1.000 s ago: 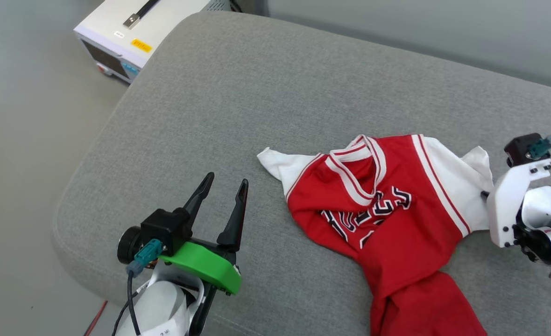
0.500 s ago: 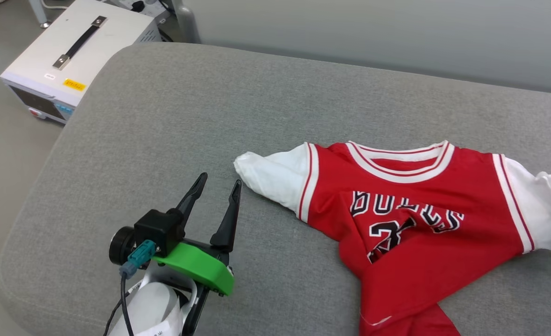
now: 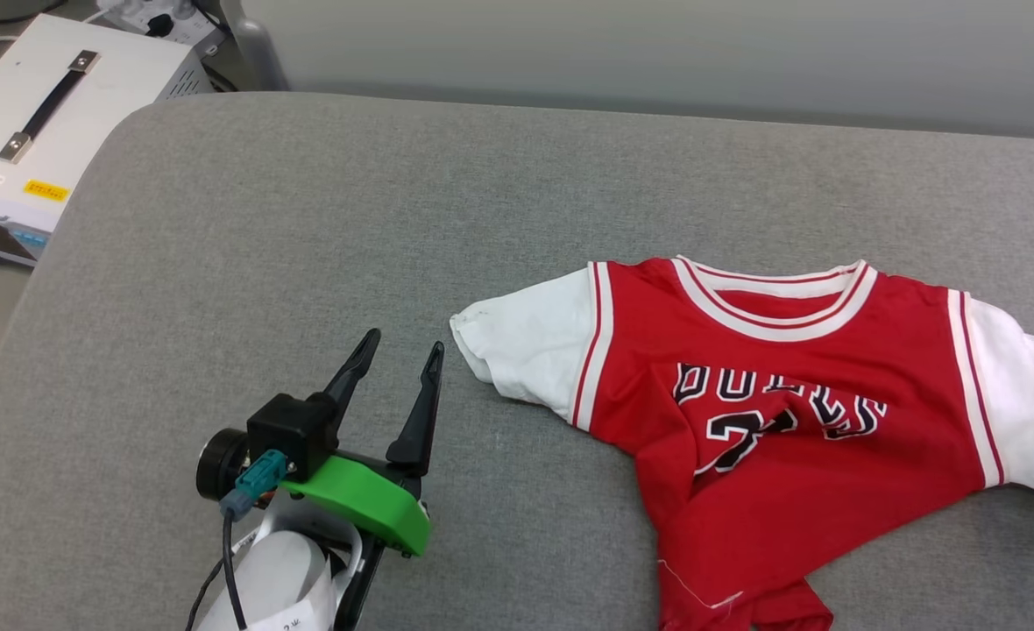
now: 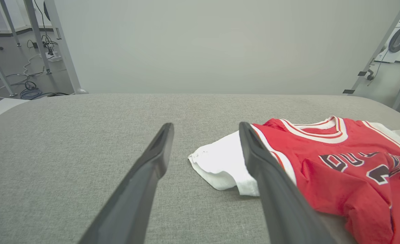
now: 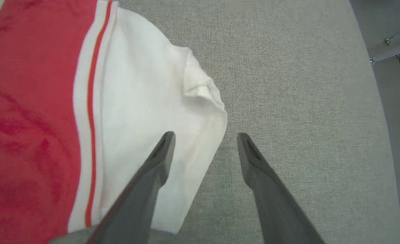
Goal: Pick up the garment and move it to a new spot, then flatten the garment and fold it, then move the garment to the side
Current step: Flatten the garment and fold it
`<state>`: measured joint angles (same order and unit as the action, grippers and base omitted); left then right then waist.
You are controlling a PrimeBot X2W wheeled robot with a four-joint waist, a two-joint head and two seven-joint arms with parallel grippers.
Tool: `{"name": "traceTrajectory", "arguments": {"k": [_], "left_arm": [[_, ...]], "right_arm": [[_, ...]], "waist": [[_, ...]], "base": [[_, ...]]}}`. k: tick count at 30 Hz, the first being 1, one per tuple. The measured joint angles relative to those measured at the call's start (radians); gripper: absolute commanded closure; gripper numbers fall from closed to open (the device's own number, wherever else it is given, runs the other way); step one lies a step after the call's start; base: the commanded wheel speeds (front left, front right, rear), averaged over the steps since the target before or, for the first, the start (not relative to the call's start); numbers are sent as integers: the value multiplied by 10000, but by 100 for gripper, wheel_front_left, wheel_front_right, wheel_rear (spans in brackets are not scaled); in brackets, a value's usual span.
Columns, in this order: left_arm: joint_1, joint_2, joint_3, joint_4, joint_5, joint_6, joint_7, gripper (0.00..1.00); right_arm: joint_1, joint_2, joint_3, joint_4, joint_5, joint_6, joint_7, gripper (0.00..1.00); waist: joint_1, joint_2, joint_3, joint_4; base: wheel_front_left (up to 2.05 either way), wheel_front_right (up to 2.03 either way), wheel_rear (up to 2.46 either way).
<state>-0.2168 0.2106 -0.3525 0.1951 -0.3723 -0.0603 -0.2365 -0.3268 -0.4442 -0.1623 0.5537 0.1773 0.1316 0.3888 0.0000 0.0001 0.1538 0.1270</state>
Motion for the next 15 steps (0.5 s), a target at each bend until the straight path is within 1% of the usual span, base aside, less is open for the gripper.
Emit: {"name": "traceTrajectory", "arguments": {"k": [3,6,10,13,15], "left_arm": [[-1,10,2,73,-77,2,0,0],[1,12,33,109,-209,2,-2,0],[14,-6,127,107,-431,4,-8,0],[74,-48,153,117,-546,2,-17,0],[167,-134,173,157,-646,2,-17,0]], "right_arm": [[-9,215,-203,-339,-261,0,-617,0],[-9,508,-291,-1024,-311,0,-1390,0],[225,951,-374,-2372,-268,0,-2251,0],[931,1390,-351,-3482,-203,0,-2798,0],[1486,1831,-466,-4213,-105,0,-3149,0]], "waist": [[0,0,-134,-137],[0,0,-316,-273],[0,0,-557,-487],[0,0,-699,-649],[0,0,-756,-755]], "base": [[0,0,0],[0,0,0],[0,0,0],[0,0,0],[0,0,0]]}}
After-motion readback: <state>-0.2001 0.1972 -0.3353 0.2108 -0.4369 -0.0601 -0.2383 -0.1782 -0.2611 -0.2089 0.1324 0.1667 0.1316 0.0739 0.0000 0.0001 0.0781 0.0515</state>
